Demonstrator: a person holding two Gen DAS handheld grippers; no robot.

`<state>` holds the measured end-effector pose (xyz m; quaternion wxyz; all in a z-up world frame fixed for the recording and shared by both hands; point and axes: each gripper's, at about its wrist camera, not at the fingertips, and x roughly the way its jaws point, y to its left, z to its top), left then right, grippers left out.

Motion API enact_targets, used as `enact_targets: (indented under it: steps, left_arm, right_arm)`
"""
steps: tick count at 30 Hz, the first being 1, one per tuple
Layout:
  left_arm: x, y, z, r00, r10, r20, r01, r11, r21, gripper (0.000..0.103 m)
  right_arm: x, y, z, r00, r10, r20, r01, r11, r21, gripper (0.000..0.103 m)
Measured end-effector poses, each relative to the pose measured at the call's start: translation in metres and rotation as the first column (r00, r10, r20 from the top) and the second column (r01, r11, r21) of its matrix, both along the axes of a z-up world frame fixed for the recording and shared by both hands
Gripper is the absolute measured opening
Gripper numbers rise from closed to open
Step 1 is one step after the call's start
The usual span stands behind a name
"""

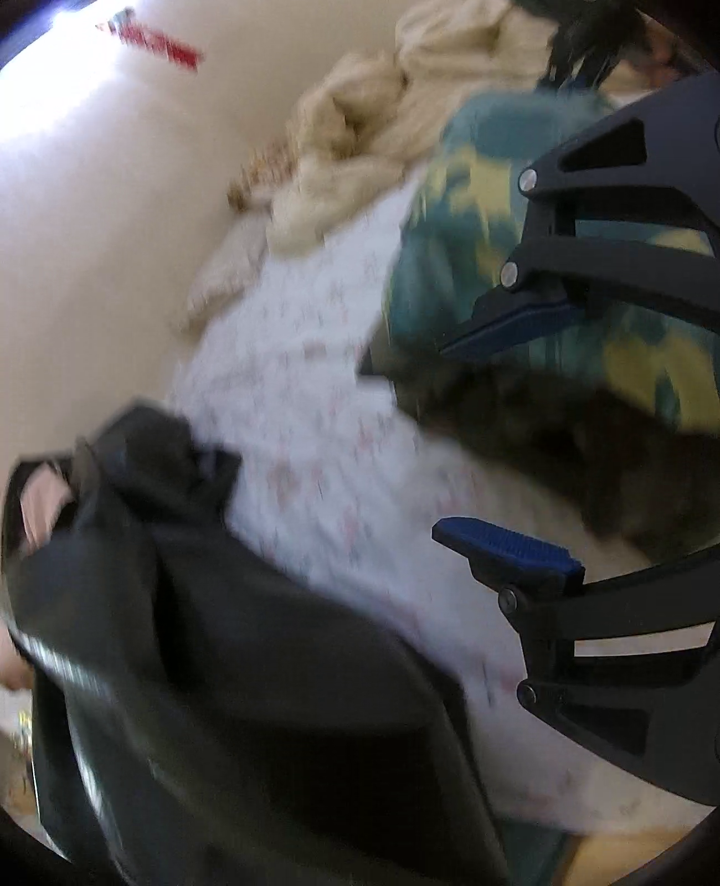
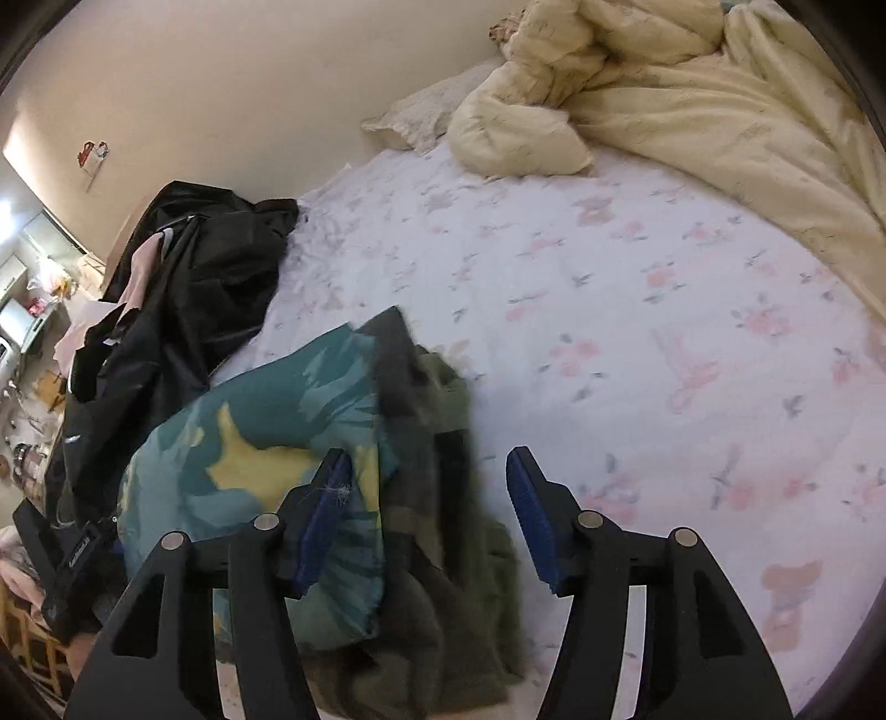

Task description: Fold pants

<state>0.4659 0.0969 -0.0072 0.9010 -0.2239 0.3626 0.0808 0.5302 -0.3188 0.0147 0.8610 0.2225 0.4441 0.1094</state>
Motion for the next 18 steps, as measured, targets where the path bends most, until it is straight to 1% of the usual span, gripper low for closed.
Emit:
enact_targets:
  steps: [2,5,7,9,11,12,13,14,15,17,18]
  left_arm:
    - [-0.007,0.002,0.003,1.0,-0.015,-0.003,0.015,1.0,-0.003,0.055]
    - [-0.025,-0.001,0.018,0.999,-0.033,0.011,0.033,0.999,0.044,0.055]
    - [-0.043,-0.006,0.03,0.999,-0.038,0.014,0.037,0.995,0.096,0.056]
    - [-0.073,-0.016,0.043,1.0,-0.022,0.012,0.019,0.979,0.204,0.057]
    - [-0.101,-0.022,0.051,0.998,-0.054,0.023,0.048,0.975,0.218,0.06]
    - [-0.119,-0.026,0.054,0.997,-0.078,0.018,0.072,0.971,0.23,0.06]
    - [-0.133,-0.029,0.058,0.996,-0.092,0.017,0.085,0.968,0.235,0.06]
    - [-0.15,-0.032,0.062,0.994,-0.106,0.02,0.098,0.968,0.233,0.06]
    - [-0.169,-0.034,0.067,0.993,-0.116,0.026,0.107,0.968,0.225,0.06]
    - [-0.202,-0.039,0.079,0.99,-0.139,0.023,0.131,0.969,0.211,0.06]
    - [-0.215,-0.043,0.084,0.988,-0.152,0.03,0.142,0.967,0.213,0.06]
  right_arm:
    - [-0.01,-0.005,0.01,1.0,0.0,0.011,0.0,1.0,0.004,0.06]
    - [-0.032,-0.004,0.034,0.999,0.039,0.038,-0.038,0.999,-0.026,0.06]
    - [-0.053,-0.001,0.05,0.995,0.067,0.073,-0.064,0.997,-0.045,0.061]
    - [-0.091,0.008,0.071,0.986,0.108,0.124,-0.099,0.992,-0.075,0.061]
    - [-0.121,0.018,0.084,0.979,0.137,0.152,-0.121,0.987,-0.109,0.061]
    - [-0.141,0.026,0.091,0.974,0.157,0.162,-0.135,0.981,-0.141,0.062]
    - [-0.164,0.035,0.098,0.968,0.175,0.181,-0.143,0.974,-0.175,0.067]
    - [-0.182,0.041,0.103,0.964,0.184,0.192,-0.145,0.969,-0.198,0.07]
    - [-0.198,0.045,0.107,0.96,0.191,0.205,-0.148,0.967,-0.205,0.072]
    - [-0.234,0.052,0.115,0.958,0.195,0.211,-0.156,0.97,-0.186,0.075]
    - [-0.248,0.054,0.117,0.96,0.18,0.215,-0.14,0.972,-0.191,0.08]
